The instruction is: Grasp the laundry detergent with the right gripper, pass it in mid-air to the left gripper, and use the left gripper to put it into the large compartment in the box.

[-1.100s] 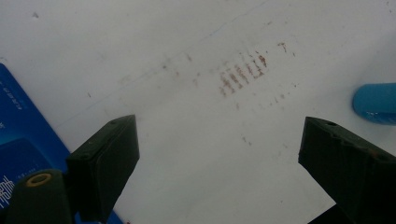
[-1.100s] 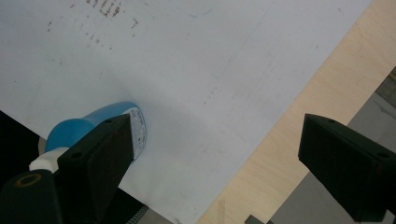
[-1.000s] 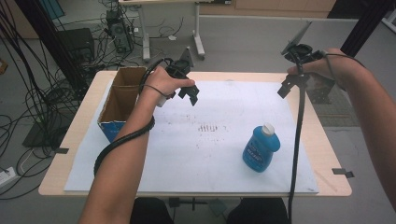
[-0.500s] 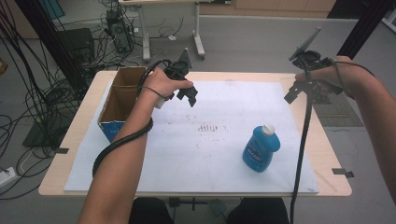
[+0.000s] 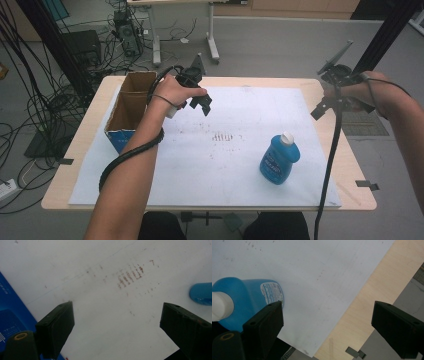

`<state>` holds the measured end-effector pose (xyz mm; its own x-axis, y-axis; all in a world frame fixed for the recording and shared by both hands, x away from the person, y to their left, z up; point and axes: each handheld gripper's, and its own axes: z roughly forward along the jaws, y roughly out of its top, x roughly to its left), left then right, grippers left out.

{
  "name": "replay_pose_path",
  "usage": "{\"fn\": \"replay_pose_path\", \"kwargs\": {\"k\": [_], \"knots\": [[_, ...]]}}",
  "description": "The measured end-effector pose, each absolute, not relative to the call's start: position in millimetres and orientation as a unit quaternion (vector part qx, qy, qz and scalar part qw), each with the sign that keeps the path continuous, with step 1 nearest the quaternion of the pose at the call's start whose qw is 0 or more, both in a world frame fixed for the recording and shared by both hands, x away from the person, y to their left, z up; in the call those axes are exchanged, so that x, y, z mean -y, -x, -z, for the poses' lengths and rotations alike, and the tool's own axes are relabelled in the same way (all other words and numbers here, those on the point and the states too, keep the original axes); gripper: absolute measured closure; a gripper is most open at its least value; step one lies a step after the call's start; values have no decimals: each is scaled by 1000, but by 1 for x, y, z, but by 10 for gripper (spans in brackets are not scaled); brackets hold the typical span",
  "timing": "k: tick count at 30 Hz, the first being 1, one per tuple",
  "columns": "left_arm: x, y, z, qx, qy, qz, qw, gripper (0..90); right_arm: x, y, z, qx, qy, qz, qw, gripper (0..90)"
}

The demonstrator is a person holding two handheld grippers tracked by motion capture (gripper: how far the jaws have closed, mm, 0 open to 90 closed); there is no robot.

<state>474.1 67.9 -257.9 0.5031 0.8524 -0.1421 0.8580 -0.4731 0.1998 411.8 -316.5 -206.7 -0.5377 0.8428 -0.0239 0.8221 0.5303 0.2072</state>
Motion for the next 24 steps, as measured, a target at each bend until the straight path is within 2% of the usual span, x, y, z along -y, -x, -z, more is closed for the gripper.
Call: {"fn": "replay_pose_path", "kwargs": {"k": [24], "knots": [[-68,-469,259,-499,-858,10,126,126,329,-384,229,-873,-477,-83,59,104]]}}
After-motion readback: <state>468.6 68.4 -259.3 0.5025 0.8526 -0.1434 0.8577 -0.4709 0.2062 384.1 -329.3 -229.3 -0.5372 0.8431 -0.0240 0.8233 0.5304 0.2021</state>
